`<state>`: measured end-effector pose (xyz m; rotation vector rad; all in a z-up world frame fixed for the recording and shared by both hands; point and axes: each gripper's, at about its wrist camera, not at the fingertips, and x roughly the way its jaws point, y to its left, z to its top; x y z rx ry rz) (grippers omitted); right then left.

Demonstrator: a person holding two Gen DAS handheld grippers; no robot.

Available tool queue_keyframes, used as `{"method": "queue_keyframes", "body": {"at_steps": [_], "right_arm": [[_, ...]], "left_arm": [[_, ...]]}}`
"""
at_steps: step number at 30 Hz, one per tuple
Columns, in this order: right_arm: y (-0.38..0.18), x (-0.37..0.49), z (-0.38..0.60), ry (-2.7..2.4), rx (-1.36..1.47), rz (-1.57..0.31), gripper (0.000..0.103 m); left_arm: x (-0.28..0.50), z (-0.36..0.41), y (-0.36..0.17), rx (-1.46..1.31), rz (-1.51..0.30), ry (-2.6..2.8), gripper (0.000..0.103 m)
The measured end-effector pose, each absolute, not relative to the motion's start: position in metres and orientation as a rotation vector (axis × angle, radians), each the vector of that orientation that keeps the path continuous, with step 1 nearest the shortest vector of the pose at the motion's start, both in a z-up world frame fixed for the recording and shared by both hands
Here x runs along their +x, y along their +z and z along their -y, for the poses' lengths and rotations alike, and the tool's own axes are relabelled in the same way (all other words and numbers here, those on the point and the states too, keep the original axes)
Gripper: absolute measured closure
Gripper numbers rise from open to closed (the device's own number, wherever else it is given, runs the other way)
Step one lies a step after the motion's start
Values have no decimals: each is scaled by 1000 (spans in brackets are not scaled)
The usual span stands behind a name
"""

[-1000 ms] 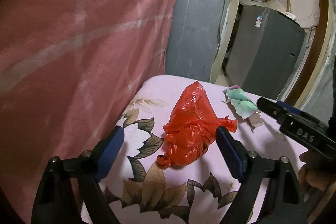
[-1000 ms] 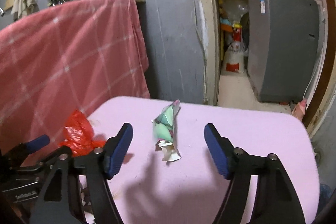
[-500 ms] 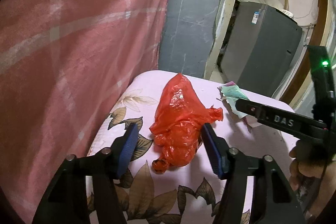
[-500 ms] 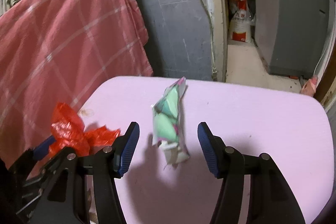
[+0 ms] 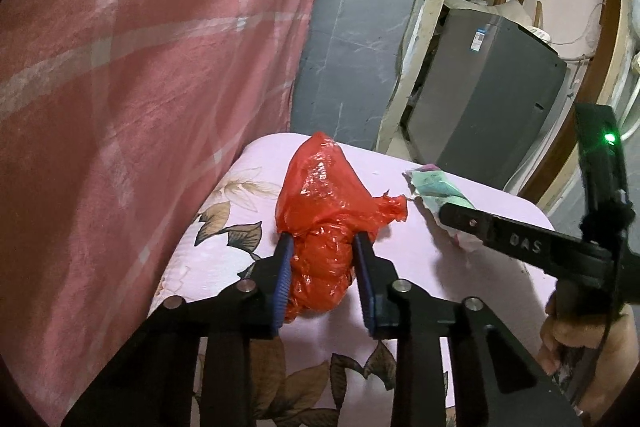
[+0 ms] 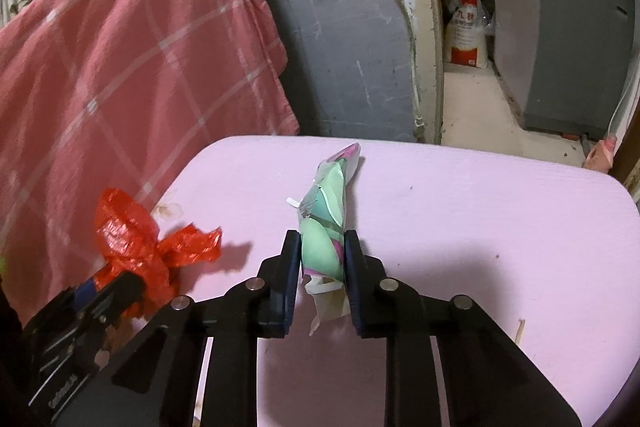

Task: Collect trash
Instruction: 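Grasp the red plastic bag with the left gripper while the right grasps the green wrapper, then lift the red bag and green wrapper and carry them over the bin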

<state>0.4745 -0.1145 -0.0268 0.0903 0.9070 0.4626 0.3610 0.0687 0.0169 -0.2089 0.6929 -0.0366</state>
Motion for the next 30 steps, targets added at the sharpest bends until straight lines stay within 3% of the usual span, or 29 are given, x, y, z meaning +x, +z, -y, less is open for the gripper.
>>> {"method": "queue_keyframes", "body": {"at_steps": [30], "right_arm": [[44, 309, 204, 379, 92, -507, 86]], "left_arm": [[278, 3, 52, -168, -448, -133, 83]]}}
